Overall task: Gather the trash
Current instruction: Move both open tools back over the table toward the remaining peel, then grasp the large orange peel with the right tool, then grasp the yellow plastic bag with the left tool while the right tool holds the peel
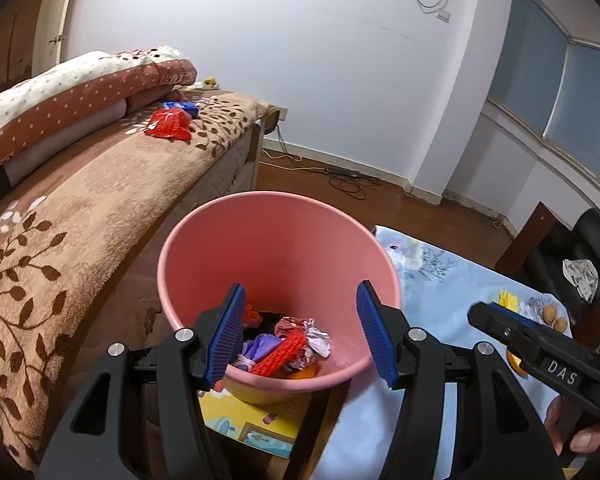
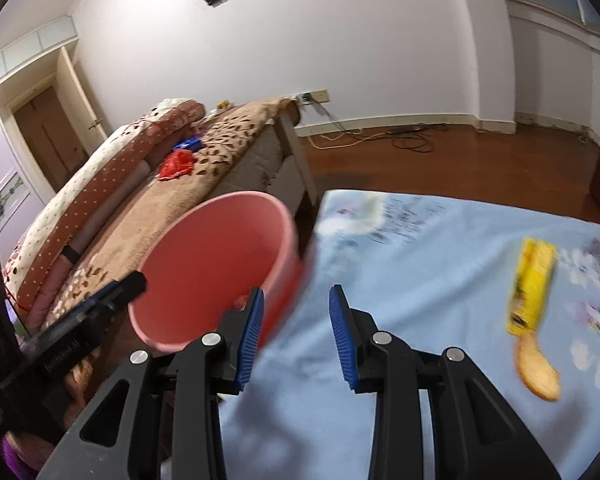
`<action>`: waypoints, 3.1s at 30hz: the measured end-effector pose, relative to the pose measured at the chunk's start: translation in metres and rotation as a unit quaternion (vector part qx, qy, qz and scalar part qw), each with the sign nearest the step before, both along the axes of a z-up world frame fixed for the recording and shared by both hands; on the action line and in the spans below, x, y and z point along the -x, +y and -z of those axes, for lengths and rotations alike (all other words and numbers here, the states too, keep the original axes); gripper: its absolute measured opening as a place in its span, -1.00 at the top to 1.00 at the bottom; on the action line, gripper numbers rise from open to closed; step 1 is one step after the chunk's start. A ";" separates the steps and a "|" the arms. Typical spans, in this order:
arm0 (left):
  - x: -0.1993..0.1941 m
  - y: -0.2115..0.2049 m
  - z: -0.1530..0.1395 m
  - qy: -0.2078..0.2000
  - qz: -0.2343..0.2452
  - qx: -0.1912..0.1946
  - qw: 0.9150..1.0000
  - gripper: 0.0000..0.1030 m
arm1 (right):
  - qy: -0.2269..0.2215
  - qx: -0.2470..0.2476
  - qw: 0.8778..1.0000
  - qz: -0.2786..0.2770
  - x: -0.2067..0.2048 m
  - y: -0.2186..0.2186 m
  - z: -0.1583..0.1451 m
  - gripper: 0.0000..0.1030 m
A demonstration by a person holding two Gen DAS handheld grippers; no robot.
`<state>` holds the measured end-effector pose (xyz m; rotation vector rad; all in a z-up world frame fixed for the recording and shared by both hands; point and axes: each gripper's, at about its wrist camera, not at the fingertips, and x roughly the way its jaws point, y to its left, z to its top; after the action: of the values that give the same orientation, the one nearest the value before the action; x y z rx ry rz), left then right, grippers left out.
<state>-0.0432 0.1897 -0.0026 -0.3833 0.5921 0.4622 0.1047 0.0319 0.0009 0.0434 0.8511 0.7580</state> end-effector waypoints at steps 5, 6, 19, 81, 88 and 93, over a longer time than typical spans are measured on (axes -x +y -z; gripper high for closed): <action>-0.002 -0.015 -0.002 0.003 0.016 -0.010 1.000 -0.13 | -0.017 0.025 0.999 0.026 0.006 -0.041 0.007 0.20; -0.003 -0.018 -0.002 0.005 0.019 -0.011 1.000 -0.13 | -0.020 0.029 0.999 0.031 0.006 -0.050 0.008 0.20; -0.018 -0.061 -0.001 0.025 0.062 -0.023 0.997 -0.13 | -0.047 0.069 0.994 0.068 0.011 -0.122 0.021 0.05; -0.202 -0.227 0.058 0.131 0.298 -0.032 0.945 -0.12 | 0.059 0.047 0.983 0.169 -0.009 -0.193 0.074 0.72; -0.214 -0.234 0.068 0.152 0.293 -0.054 0.942 -0.12 | 0.060 0.045 0.982 0.171 -0.008 -0.194 0.074 0.72; -0.216 -0.235 0.074 0.157 0.287 -0.057 0.943 0.20 | 0.063 0.043 0.982 0.171 -0.008 -0.194 0.075 0.72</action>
<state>0.1727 -0.0449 -0.0762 -0.0113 0.9444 -0.0104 0.1128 -0.1620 -0.0736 0.1579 0.9652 0.3969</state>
